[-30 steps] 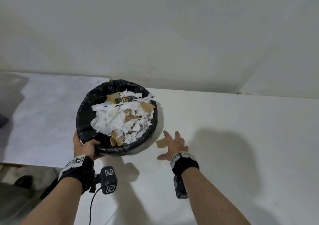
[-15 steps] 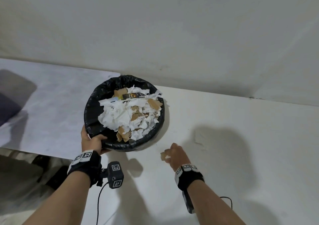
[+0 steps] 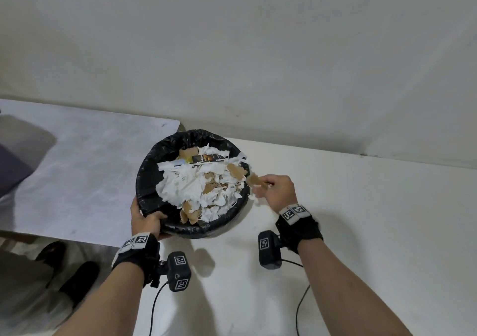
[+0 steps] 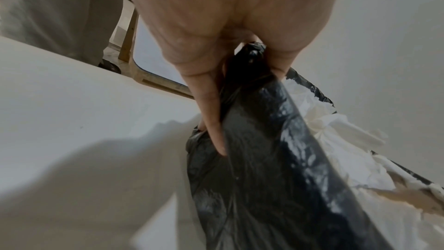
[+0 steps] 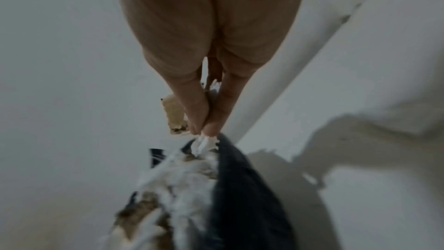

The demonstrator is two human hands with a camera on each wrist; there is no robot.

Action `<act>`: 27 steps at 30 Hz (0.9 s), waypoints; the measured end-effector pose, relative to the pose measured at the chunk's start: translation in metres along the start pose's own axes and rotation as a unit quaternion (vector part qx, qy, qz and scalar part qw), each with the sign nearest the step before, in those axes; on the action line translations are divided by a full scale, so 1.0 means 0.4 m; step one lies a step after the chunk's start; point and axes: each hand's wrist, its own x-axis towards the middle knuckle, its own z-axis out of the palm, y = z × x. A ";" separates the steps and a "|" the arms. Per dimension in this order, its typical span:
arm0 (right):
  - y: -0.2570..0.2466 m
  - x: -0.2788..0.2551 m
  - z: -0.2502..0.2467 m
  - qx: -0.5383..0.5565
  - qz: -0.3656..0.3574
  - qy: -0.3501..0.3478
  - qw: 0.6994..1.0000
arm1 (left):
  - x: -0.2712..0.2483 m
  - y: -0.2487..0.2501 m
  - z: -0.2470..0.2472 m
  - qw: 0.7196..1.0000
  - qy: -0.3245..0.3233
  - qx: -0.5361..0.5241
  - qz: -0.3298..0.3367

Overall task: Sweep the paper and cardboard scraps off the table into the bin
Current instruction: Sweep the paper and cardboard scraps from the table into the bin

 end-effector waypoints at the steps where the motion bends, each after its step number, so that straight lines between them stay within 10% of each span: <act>1: -0.035 0.012 -0.001 0.010 -0.006 -0.002 1.000 | -0.002 0.001 0.008 1.000 -0.002 0.003 -0.001; 7: -0.112 0.032 0.011 0.071 -0.029 -0.094 0.993 | -0.010 -0.004 0.061 1.000 -0.021 0.019 0.002; 13: 0.095 0.080 -0.130 -0.051 0.019 0.046 0.997 | 0.008 -0.001 0.115 0.999 -0.023 0.022 0.007; 19: 0.342 0.065 -0.154 -0.383 0.105 -0.275 0.875 | 0.033 -0.006 0.155 0.999 -0.020 0.028 0.010; 27: 0.398 0.052 -0.105 -0.424 0.006 -0.303 0.853 | 0.038 0.000 0.200 0.999 -0.021 0.033 0.011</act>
